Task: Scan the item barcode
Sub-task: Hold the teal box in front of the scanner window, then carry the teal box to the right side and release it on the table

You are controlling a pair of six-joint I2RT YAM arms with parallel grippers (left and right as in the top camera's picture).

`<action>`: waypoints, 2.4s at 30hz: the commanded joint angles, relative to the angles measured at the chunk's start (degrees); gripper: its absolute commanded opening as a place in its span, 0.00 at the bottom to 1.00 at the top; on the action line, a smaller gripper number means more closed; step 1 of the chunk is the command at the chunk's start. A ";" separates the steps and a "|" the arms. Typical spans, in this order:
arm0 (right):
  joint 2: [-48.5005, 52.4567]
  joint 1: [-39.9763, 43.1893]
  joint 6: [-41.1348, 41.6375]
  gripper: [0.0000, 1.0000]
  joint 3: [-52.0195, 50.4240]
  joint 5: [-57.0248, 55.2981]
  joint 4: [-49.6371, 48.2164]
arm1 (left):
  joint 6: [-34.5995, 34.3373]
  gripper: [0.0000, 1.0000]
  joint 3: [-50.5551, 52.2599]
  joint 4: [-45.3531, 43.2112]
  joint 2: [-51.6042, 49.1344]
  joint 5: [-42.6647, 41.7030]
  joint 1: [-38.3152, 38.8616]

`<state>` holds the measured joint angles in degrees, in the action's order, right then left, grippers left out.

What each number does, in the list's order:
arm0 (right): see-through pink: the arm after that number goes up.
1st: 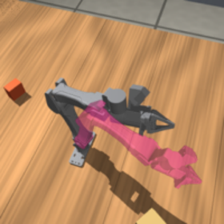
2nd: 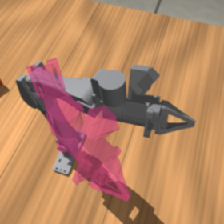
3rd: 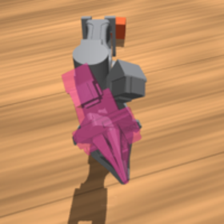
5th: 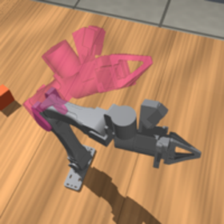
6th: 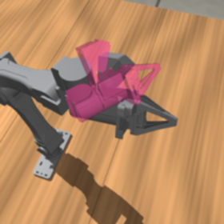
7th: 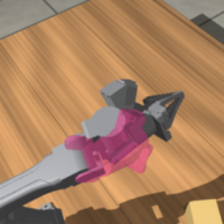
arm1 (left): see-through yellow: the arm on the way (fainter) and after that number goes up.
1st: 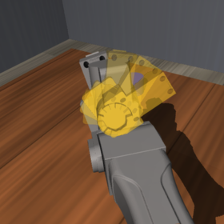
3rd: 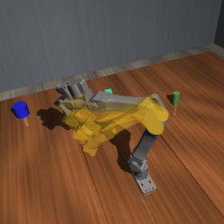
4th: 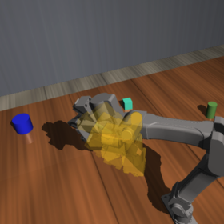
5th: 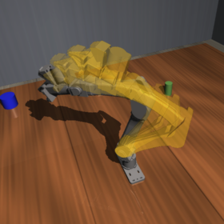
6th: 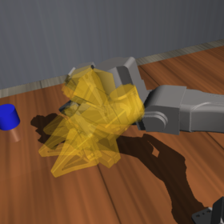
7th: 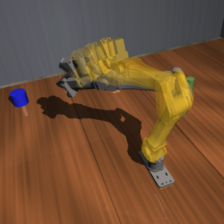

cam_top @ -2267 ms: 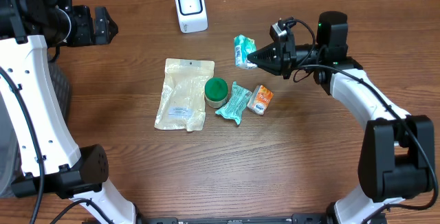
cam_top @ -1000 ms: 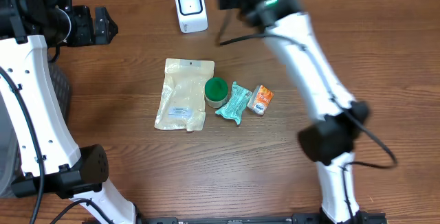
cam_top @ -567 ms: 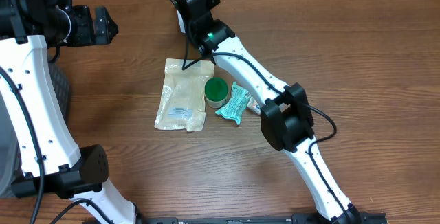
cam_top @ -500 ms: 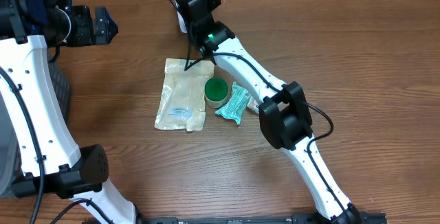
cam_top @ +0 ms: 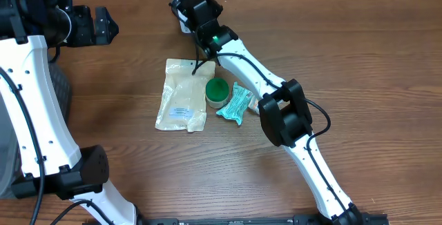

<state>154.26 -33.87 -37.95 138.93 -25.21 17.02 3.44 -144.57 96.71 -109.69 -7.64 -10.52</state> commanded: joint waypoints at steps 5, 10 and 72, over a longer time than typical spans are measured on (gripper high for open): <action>-0.35 -0.24 0.17 0.04 0.04 2.75 -1.64 | 0.85 0.99 0.09 0.09 -0.13 0.17 -0.22; -0.39 -0.24 0.17 0.04 0.07 2.10 -4.17 | 0.85 1.00 0.09 0.09 -0.13 0.20 -0.22; -42.27 44.98 57.46 0.29 -54.14 24.26 42.51 | 0.85 0.99 0.09 0.09 -0.13 0.17 -0.22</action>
<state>112.27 10.26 22.52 84.82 -1.26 60.14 3.42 -144.55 96.71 -109.69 -7.64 -10.52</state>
